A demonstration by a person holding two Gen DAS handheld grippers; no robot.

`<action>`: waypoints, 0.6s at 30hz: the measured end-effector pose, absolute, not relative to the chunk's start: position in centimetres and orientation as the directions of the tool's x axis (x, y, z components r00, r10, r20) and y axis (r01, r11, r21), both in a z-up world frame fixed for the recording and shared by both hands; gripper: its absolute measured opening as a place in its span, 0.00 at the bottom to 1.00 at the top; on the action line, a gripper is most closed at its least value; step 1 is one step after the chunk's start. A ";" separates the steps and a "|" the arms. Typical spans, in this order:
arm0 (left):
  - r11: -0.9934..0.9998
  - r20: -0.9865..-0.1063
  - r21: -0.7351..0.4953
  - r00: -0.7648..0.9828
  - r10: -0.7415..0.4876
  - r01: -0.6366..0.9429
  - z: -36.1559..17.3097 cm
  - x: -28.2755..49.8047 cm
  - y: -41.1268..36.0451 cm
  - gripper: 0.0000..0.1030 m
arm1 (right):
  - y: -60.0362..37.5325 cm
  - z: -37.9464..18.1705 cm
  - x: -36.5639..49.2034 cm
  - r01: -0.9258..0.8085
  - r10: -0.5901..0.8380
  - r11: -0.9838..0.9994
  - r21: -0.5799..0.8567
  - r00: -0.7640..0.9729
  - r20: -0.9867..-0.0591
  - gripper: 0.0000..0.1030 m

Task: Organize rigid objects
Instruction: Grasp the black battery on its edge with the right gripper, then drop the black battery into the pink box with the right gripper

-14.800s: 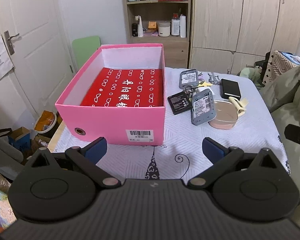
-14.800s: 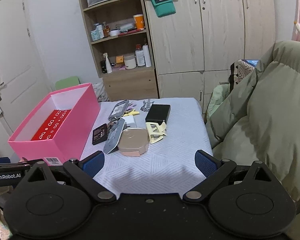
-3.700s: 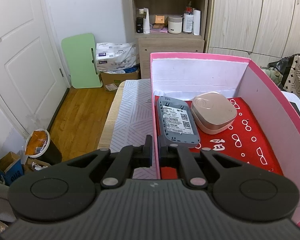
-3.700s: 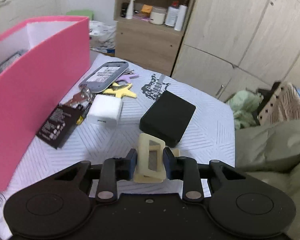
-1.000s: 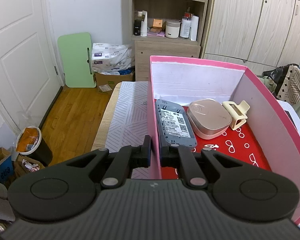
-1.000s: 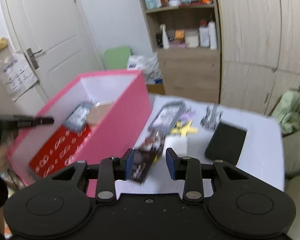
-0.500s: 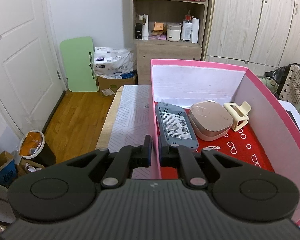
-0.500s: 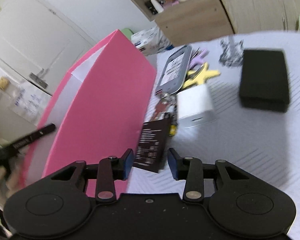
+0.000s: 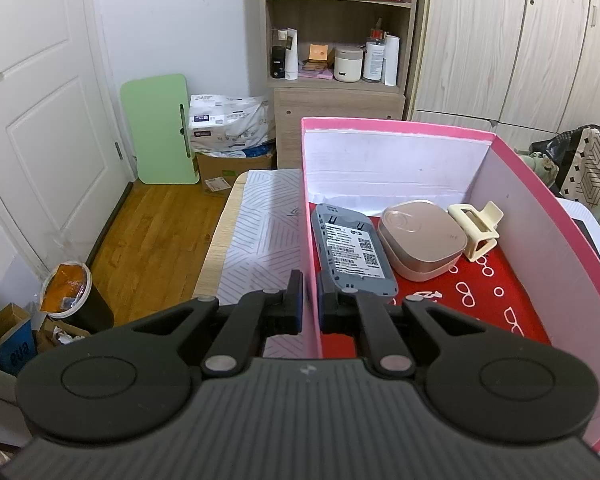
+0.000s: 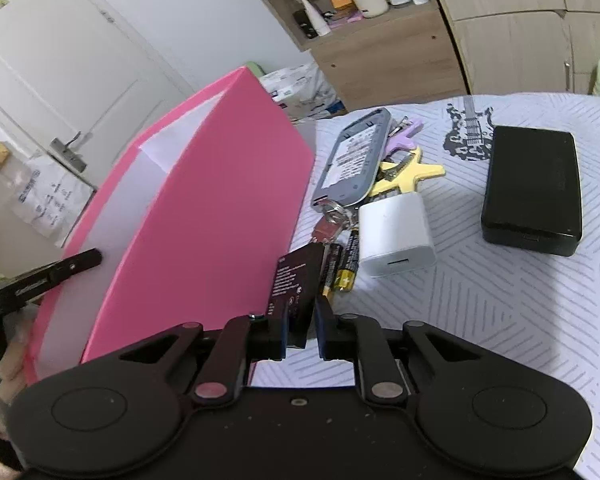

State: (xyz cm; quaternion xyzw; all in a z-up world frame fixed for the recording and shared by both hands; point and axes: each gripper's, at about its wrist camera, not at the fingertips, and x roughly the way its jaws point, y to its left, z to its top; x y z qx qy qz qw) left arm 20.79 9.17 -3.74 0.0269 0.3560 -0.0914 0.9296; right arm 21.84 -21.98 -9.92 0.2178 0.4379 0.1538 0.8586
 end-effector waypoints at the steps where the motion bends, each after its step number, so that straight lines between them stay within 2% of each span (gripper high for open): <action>1: 0.982 -0.667 -0.015 0.730 -0.151 0.190 -3.7 20.8 9.2 0.07 | -22.1 -10.1 22.0 -0.062 0.454 0.854 0.516 0.571 -0.684 0.19; 8: 0.982 -0.667 -0.017 0.730 -0.153 0.190 -3.7 20.8 9.3 0.07 | -23.1 -10.2 22.1 -0.047 0.566 0.748 0.662 0.567 -0.599 0.19; 13: 0.982 -0.667 -0.012 0.730 -0.148 0.189 -3.7 20.8 9.2 0.07 | -21.4 -10.5 22.9 -0.034 0.514 0.799 0.601 0.558 -0.652 0.18; 14: 0.982 -0.667 -0.012 0.730 -0.149 0.189 -3.7 20.8 9.2 0.07 | -21.3 -10.7 23.1 -0.023 0.509 0.799 0.601 0.558 -0.655 0.13; 18: 0.982 -0.667 -0.011 0.730 -0.149 0.191 -3.8 20.8 9.2 0.07 | -21.0 -9.5 22.7 -0.050 0.472 0.828 0.558 0.600 -0.646 0.10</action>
